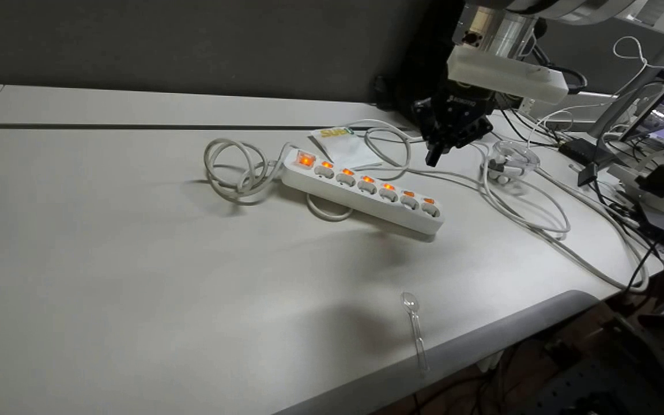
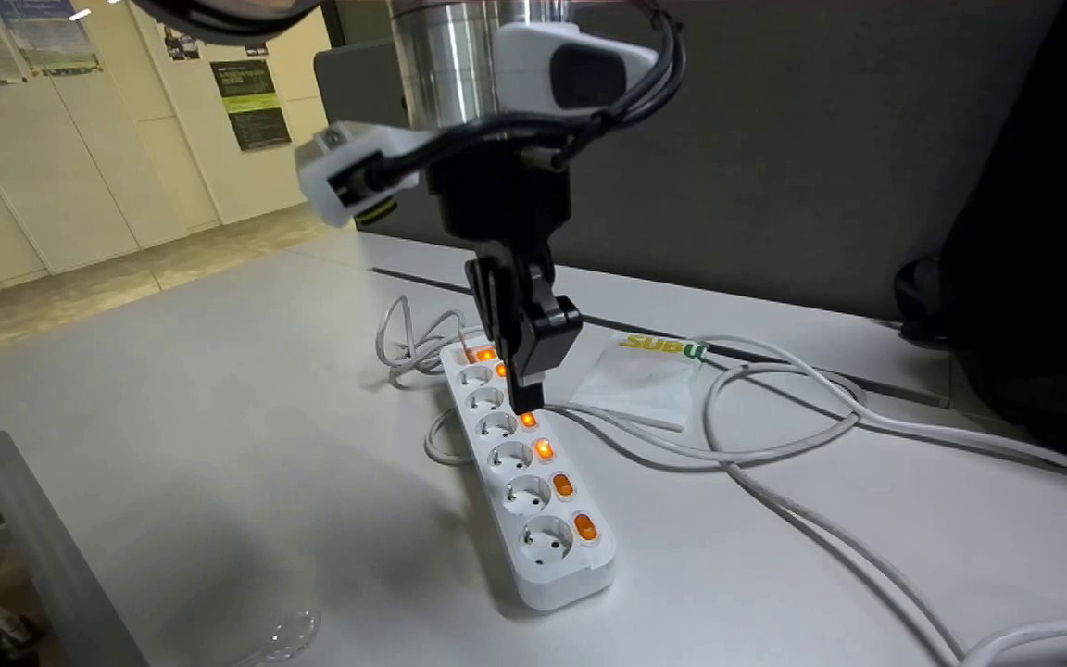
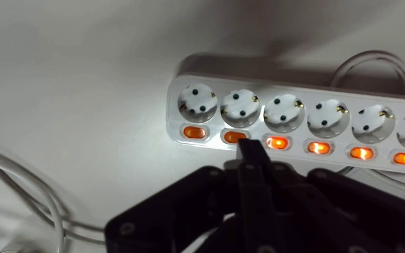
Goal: Turn off the third switch from the right
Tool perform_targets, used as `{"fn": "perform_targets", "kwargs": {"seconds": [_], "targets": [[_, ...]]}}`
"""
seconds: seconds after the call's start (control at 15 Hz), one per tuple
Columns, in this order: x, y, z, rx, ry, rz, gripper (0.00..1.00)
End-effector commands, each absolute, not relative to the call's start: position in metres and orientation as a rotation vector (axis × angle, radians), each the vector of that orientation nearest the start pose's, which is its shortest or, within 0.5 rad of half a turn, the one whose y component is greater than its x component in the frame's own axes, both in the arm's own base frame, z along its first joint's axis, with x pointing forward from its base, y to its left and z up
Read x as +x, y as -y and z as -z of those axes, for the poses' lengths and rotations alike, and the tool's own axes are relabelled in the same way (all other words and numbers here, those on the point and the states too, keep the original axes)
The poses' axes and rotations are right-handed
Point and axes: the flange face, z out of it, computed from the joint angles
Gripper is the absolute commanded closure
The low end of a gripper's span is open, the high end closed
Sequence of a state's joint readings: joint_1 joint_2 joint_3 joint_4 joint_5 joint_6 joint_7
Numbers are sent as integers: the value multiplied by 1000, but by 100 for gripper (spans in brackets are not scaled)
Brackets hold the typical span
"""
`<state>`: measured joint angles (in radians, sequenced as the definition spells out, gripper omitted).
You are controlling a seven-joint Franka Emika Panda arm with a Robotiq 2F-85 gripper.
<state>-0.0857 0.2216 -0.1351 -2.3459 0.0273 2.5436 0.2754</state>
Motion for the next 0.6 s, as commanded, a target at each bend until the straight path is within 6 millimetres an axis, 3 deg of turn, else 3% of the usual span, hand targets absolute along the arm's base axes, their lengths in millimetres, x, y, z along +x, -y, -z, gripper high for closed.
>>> {"fn": "perform_targets", "kwargs": {"seconds": [0.0,0.2,0.53], "targets": [[502,114,-237,-3051,-806,-40,99],[502,116,-240,-3036,-854,-1,100],[512,114,-226,-2996,-984,165,100]]}}
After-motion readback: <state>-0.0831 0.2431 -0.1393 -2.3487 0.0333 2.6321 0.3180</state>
